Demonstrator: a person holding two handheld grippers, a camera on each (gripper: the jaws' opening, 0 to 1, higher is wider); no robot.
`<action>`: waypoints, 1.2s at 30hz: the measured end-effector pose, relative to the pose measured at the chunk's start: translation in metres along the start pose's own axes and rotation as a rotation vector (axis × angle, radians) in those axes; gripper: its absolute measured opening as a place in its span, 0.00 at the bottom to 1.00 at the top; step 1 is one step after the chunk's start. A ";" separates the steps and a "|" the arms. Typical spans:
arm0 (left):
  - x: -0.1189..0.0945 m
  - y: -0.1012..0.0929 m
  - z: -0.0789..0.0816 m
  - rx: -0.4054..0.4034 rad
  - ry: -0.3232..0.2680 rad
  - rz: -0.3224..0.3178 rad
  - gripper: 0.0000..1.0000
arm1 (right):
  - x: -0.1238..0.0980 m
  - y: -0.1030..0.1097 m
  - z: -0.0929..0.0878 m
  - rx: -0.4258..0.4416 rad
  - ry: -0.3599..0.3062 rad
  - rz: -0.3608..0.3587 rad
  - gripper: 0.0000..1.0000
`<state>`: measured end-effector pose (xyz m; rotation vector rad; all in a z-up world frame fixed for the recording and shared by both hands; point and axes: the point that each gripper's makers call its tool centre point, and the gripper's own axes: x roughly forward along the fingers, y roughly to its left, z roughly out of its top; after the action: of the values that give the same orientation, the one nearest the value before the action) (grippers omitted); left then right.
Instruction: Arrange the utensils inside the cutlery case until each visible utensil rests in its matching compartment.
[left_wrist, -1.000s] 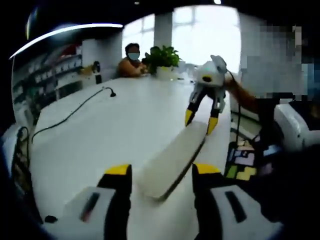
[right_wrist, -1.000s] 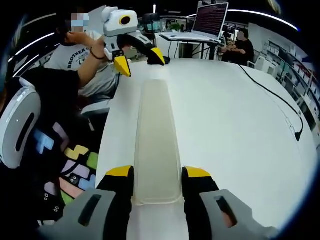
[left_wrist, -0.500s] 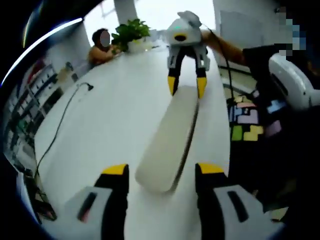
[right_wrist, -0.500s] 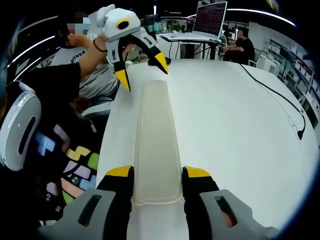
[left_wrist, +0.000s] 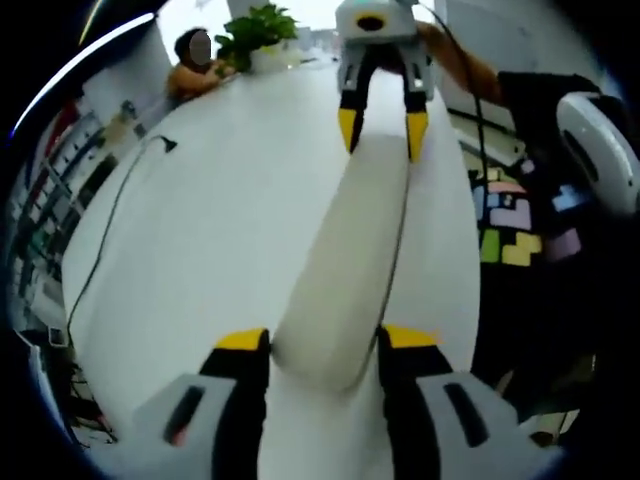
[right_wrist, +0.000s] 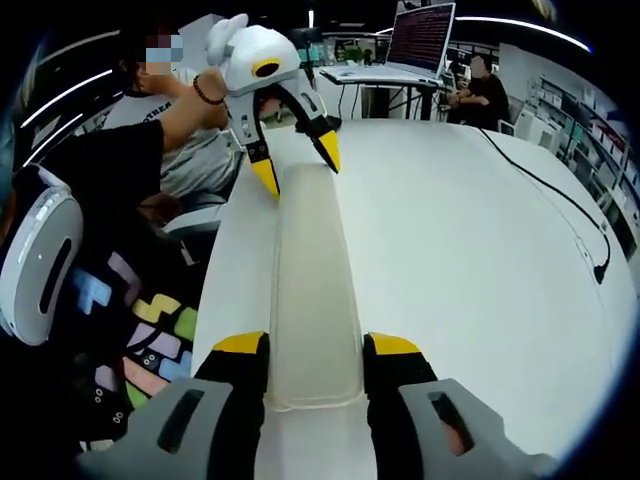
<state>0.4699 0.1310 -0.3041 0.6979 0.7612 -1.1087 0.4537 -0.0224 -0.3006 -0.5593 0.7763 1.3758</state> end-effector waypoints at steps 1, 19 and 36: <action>0.000 0.000 -0.001 0.000 -0.003 -0.002 0.45 | -0.001 0.000 0.000 0.000 -0.001 0.000 0.37; 0.003 0.001 -0.008 -0.096 -0.083 -0.049 0.46 | -0.001 0.010 -0.010 -0.071 0.049 -0.019 0.43; 0.011 0.000 -0.005 -0.043 -0.112 -0.082 0.45 | 0.001 0.005 -0.024 -0.032 0.124 -0.012 0.41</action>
<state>0.4714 0.1296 -0.3158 0.5678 0.7212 -1.1920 0.4452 -0.0390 -0.3162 -0.6787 0.8506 1.3545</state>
